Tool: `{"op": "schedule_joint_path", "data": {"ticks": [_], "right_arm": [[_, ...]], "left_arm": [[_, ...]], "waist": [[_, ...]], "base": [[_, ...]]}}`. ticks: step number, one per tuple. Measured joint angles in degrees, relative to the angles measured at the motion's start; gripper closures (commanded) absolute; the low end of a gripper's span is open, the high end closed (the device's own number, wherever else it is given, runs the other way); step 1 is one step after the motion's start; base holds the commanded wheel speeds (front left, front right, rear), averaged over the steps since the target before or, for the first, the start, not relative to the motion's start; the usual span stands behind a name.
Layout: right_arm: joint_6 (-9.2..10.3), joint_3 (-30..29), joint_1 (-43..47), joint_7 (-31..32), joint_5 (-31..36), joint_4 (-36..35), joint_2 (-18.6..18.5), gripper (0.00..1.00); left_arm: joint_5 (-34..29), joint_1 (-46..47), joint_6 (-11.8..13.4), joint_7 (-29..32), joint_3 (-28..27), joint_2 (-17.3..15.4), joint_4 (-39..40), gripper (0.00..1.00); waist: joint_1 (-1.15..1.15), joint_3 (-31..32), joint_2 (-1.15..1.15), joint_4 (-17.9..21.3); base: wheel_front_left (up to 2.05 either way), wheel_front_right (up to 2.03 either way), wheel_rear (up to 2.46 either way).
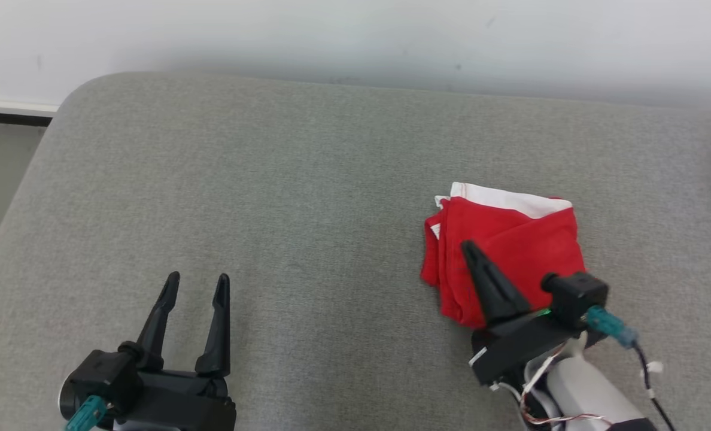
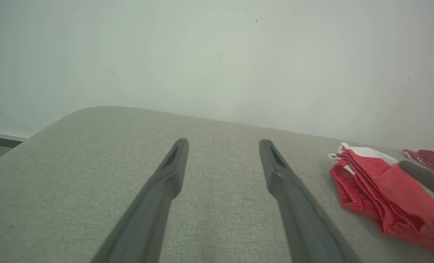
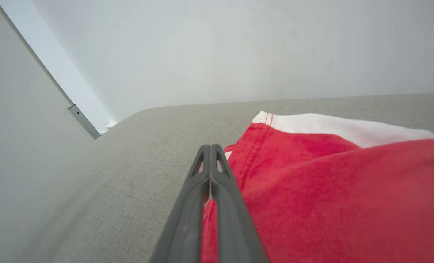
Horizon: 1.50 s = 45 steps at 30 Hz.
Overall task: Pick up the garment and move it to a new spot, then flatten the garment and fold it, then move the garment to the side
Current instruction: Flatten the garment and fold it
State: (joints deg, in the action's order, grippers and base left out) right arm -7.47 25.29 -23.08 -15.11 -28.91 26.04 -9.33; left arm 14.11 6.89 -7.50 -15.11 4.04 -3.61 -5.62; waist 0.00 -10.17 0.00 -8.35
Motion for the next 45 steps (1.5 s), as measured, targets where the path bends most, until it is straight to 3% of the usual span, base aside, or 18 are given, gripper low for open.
{"op": "schedule_joint_path", "data": {"ticks": [7,15,16,18,19,29,45], "right_arm": [[0.00,-7.7,3.6,0.0,5.1,-8.4,-2.5,1.00],[0.00,-17.5,9.8,0.0,9.8,-13.1,-2.4,1.00],[0.00,-18.4,10.8,0.0,10.5,-13.7,-2.2,0.93],[0.00,-19.9,12.6,0.0,11.8,-14.9,-1.7,0.45],[0.00,-20.6,13.4,0.0,12.4,-15.4,-1.5,0.00],[0.00,-22.5,21.0,0.0,13.9,-19.8,0.4,0.00],[0.00,-24.8,24.9,0.0,15.9,-19.1,1.6,0.00]], "left_arm": [[-0.4,0.0,0.0,0.0,-1.2,-0.6,-0.1,0.00],[-1.3,-0.6,0.0,0.0,-2.3,-0.9,-0.7,0.00],[-1.4,-0.7,0.0,0.0,-2.6,-0.9,-0.7,0.00],[-1.6,-1.3,0.0,0.0,-3.0,-1.1,-0.7,0.00],[-1.7,-1.5,0.0,0.0,-3.2,-1.2,-0.7,0.00],[-3.1,-3.9,0.0,0.0,-4.4,-1.3,-1.4,0.00],[-5.4,-9.4,0.4,0.0,-5.2,-1.3,0.5,0.00]], "waist": [[0.00,0.7,0.00,3.1],[0.00,2.6,0.00,6.4],[0.00,3.0,0.00,6.8],[0.00,3.6,0.00,7.6],[0.01,4.0,0.00,7.9],[0.01,7.3,0.00,9.9],[0.01,10.7,0.00,8.6]], "base": [[0.00,0.00,0.00],[0.00,0.00,0.00],[0.00,0.00,0.00],[0.00,0.00,0.00],[0.00,0.00,0.00],[0.00,0.00,0.00],[0.00,0.00,0.00]]}}
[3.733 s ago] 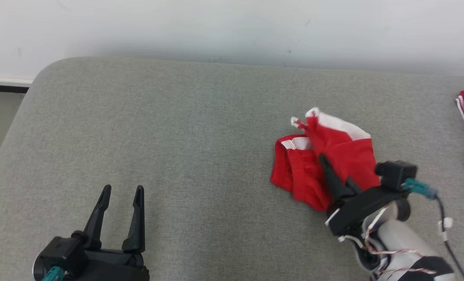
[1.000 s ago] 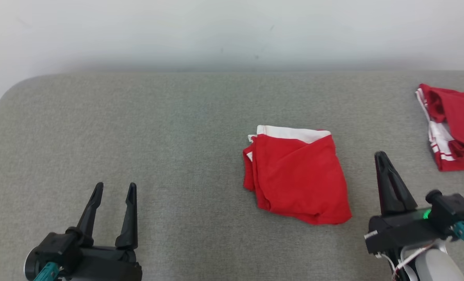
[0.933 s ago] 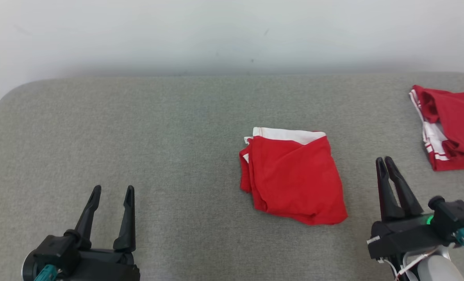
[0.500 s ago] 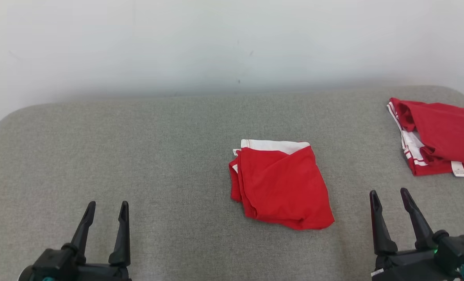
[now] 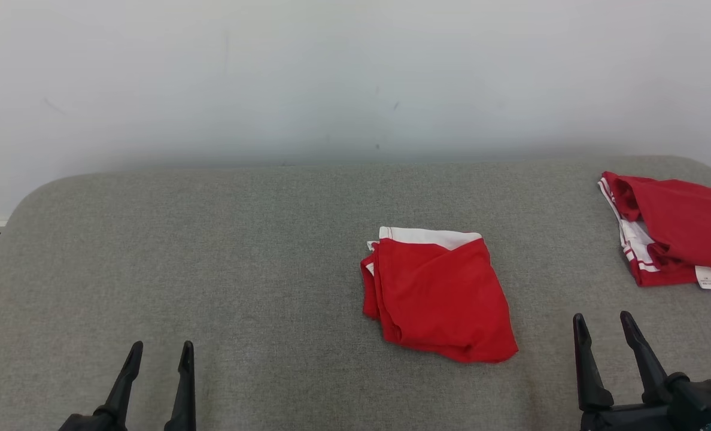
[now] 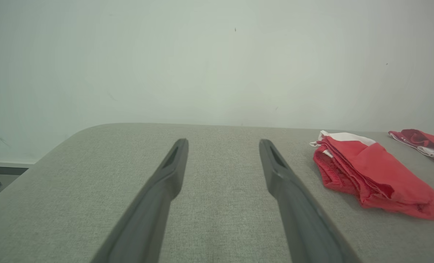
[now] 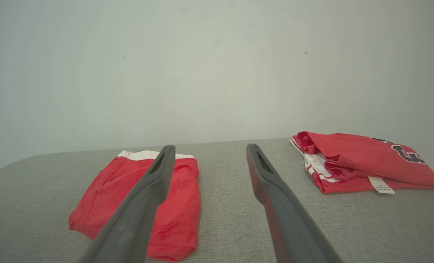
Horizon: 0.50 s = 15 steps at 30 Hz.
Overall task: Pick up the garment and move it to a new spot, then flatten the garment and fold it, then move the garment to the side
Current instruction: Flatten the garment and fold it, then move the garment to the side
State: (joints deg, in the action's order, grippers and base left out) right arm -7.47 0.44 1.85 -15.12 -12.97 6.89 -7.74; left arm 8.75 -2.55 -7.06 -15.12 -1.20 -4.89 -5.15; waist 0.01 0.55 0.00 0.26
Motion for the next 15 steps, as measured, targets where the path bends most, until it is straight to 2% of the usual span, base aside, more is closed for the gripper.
{"op": "schedule_joint_path", "data": {"ticks": [15], "right_arm": [[0.00,0.8,0.5,0.7,1.5,0.4,0.2,0.00]], "left_arm": [[0.0,-1.4,0.0,0.0,-0.5,0.0,0.3,0.00]], "waist": [[-0.01,0.8,0.00,-1.0]], "base": [[0.00,0.00,0.00]]}}
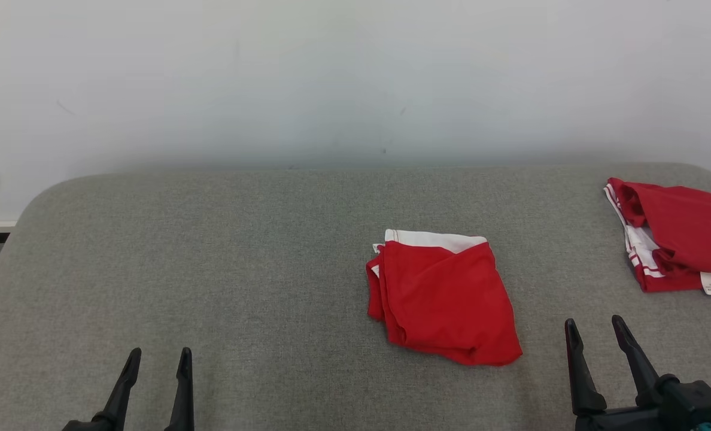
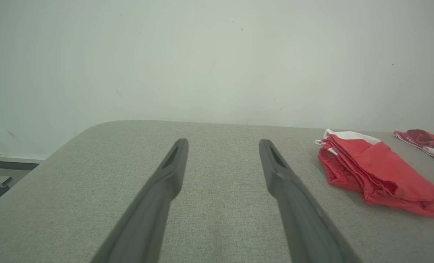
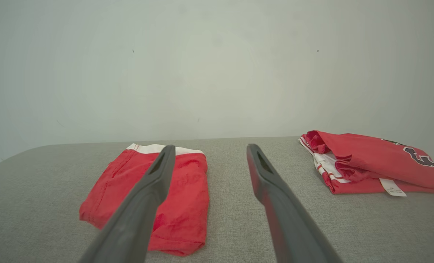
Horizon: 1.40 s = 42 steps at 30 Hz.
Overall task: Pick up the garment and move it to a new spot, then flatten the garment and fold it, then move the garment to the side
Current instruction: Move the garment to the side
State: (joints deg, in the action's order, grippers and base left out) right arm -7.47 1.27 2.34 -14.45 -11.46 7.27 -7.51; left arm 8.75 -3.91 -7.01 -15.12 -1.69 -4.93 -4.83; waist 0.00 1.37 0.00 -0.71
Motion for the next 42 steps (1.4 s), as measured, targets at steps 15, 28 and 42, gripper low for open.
{"op": "schedule_joint_path", "data": {"ticks": [15,28,42], "right_arm": [[0.00,-0.1,0.2,0.1,0.3,0.2,0.2,0.00],[0.00,0.7,-8.6,3.8,2.0,1.6,-1.8,0.00],[0.00,2.3,-26.0,9.1,1.7,19.3,-5.5,0.00]], "left_arm": [[-0.1,0.0,0.0,0.0,0.1,0.0,-0.2,0.00],[-0.2,0.5,-0.1,0.0,0.8,0.1,-0.4,0.00],[0.0,5.2,-0.2,0.0,2.9,0.5,-1.0,0.00]], "waist": [[0.00,0.0,0.00,-0.1],[0.00,-0.8,0.00,-1.0],[-0.01,-5.4,0.00,-4.2]], "base": [[0.00,0.00,0.00],[0.00,0.00,0.00],[0.00,0.00,0.00]]}}
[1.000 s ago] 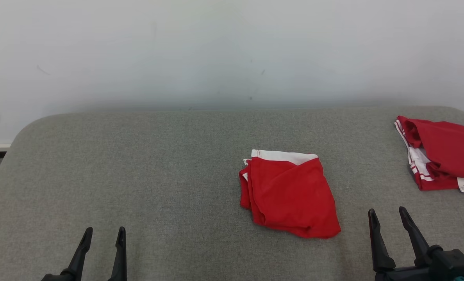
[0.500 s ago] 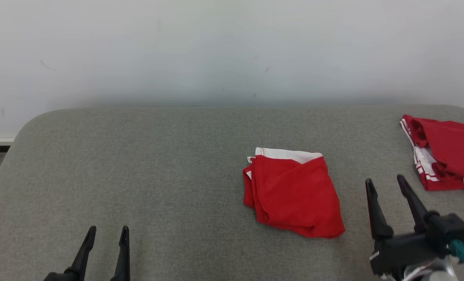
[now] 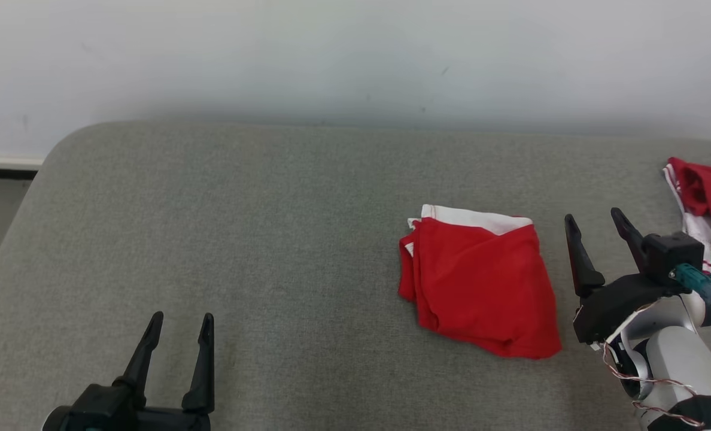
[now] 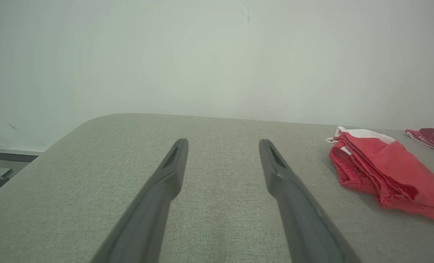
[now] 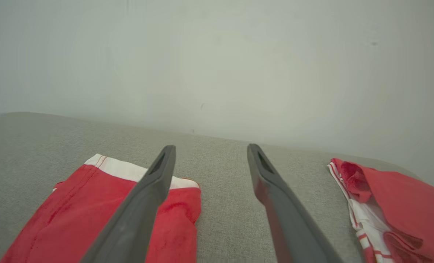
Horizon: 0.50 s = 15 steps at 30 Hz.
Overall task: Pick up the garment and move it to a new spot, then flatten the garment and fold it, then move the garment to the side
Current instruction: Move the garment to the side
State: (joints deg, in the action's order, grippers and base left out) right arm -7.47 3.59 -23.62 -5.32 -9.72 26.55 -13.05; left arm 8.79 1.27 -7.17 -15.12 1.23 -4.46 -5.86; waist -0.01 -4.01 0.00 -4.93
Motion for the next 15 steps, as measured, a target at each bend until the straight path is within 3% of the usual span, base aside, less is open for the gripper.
{"op": "schedule_joint_path", "data": {"ticks": [15], "right_arm": [[0.00,5.4,-6.1,-0.2,-2.5,21.5,0.4,0.00]], "left_arm": [[0.3,3.2,-0.2,0.0,0.7,0.5,-1.1,0.00]], "waist": [[0.00,-5.7,0.00,-2.9]], "base": [[0.00,0.00,0.00]]}}
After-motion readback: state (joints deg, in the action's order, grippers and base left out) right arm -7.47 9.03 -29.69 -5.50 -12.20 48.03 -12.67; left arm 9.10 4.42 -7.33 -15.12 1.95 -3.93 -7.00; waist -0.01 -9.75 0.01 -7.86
